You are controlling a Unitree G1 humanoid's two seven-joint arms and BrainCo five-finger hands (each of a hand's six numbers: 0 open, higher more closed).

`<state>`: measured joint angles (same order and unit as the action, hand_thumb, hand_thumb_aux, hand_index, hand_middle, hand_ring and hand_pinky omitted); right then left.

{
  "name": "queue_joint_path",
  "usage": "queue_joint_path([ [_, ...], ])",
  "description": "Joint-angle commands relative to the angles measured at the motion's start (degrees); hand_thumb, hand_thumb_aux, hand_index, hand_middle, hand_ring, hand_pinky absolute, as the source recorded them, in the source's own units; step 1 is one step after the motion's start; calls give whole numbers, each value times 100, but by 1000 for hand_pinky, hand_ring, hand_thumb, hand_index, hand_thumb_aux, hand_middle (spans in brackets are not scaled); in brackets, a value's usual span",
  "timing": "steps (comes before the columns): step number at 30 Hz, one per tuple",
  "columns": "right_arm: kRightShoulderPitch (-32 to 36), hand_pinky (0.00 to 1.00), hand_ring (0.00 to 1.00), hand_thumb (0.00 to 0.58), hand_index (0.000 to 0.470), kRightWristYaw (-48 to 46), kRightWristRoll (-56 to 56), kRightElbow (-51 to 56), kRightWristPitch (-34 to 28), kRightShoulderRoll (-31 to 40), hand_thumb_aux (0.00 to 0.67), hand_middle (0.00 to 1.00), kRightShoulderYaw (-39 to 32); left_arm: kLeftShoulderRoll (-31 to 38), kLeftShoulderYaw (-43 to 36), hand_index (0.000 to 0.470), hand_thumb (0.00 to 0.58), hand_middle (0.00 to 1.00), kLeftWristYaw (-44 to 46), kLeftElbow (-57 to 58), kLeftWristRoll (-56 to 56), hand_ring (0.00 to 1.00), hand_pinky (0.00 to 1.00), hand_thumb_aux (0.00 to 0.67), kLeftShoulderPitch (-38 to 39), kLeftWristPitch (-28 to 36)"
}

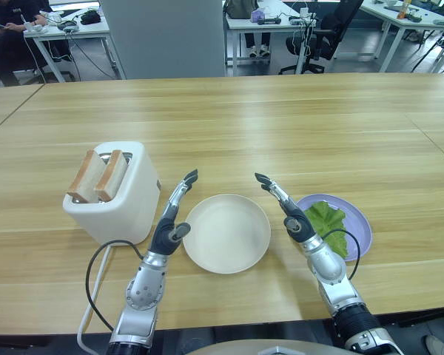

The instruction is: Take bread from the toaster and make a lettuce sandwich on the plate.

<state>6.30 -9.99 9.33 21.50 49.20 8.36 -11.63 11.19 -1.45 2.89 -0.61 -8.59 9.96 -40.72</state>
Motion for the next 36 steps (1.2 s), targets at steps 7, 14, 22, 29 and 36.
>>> queue_joint_path([
  [7,-13,0,0,0,0,45,229,155,67,31,0,0,-61,4,-48,0,0,0,-6,86,-210,0,0,0,-5,-89],
  [14,-27,0,0,0,0,82,387,159,124,53,0,0,-117,13,113,0,0,0,-298,-179,-890,0,0,0,64,-135],
  [22,-42,0,0,0,0,156,386,175,149,109,0,0,-91,346,2011,0,0,0,-464,-3099,-2572,0,0,0,-191,1723],
  [29,-59,0,0,0,0,239,411,133,151,137,0,0,-82,1615,3143,0,0,0,72,-2989,-3909,0,0,0,-873,3504],
  [36,-56,0,0,0,0,322,421,131,163,168,0,0,-65,2738,2733,0,0,0,758,-1403,-5429,0,0,0,-919,4924],
])
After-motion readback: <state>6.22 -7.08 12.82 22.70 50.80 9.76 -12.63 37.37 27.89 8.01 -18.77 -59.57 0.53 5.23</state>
